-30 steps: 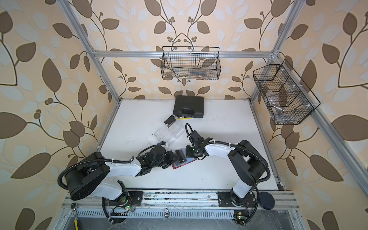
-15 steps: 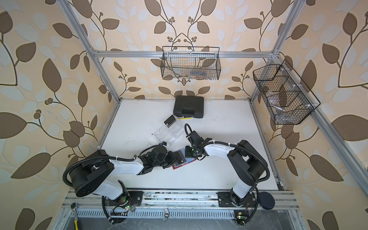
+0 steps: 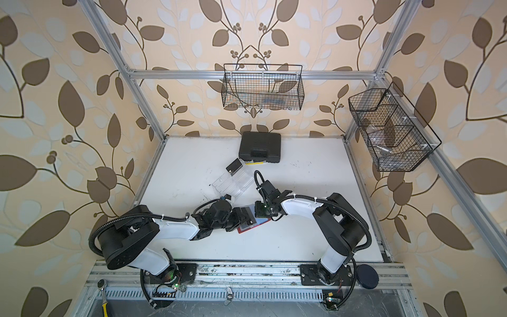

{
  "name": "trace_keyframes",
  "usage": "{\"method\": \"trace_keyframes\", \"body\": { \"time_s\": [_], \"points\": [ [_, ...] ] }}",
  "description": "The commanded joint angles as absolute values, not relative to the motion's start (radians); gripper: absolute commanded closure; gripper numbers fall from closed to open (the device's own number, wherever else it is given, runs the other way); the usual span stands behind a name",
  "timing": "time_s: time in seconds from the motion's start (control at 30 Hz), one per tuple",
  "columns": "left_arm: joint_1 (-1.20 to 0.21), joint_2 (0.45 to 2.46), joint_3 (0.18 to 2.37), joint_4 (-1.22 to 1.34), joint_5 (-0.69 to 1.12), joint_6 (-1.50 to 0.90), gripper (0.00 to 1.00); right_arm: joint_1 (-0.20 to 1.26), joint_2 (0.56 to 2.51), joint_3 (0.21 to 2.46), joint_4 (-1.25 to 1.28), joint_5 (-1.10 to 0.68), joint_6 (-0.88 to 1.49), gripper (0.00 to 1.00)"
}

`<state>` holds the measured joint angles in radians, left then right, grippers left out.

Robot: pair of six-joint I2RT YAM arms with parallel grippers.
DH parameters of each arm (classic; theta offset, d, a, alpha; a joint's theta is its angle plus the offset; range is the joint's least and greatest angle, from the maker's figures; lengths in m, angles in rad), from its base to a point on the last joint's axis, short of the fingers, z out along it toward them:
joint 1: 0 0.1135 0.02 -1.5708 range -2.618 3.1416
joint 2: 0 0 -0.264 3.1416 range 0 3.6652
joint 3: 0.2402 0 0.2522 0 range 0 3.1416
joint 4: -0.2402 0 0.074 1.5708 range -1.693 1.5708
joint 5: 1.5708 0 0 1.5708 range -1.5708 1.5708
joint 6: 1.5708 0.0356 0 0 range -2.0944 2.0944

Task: Take the credit cards out of the card holder
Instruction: Take out the credit card from the card slot, then place the credit card in the storage box.

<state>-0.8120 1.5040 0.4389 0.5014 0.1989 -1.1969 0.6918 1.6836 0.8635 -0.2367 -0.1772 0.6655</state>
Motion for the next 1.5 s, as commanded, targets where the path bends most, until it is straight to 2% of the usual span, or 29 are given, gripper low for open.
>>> {"method": "trace_keyframes", "body": {
  "time_s": [0.0, 0.33, 0.43, 0.5, 0.67, 0.83, 0.93, 1.13, 1.33, 1.47],
  "points": [
    [-0.813, 1.458, 0.422, 0.462, 0.173, -1.176, 1.00, 0.707, 1.737, 0.828, -0.327, -0.185, 0.666, 1.00],
    [-0.788, 1.227, 0.424, 0.210, 0.185, -1.056, 1.00, 0.701, 1.704, 0.833, -0.331, -0.172, 0.657, 1.00],
    [-0.774, 1.146, 0.463, 0.089, 0.209, -0.970, 1.00, 0.703, 1.676, 0.849, -0.336, -0.165, 0.642, 0.94],
    [-0.760, 1.104, 0.517, -0.027, 0.218, -0.888, 1.00, 0.701, 1.652, 0.865, -0.342, -0.158, 0.630, 0.84],
    [-0.676, 1.061, 0.700, -0.315, 0.293, -0.655, 1.00, 0.694, 1.557, 0.926, -0.372, -0.120, 0.595, 0.50],
    [-0.615, 1.102, 0.930, -0.570, 0.319, -0.425, 1.00, 0.665, 1.422, 0.948, -0.357, -0.109, 0.562, 0.24],
    [-0.591, 1.160, 1.071, -0.698, 0.314, -0.286, 1.00, 0.628, 1.331, 0.932, -0.326, -0.127, 0.549, 0.12],
    [-0.553, 1.307, 1.350, -0.891, 0.300, -0.022, 1.00, 0.524, 1.215, 0.906, -0.294, -0.250, 0.514, 0.04],
    [-0.542, 1.421, 1.511, -0.994, 0.279, 0.165, 1.00, 0.464, 1.183, 0.912, -0.324, -0.322, 0.481, 0.02],
    [-0.505, 1.584, 1.656, -1.105, 0.222, 0.307, 1.00, 0.383, 1.176, 0.912, -0.387, -0.427, 0.428, 0.00]
  ]
}}
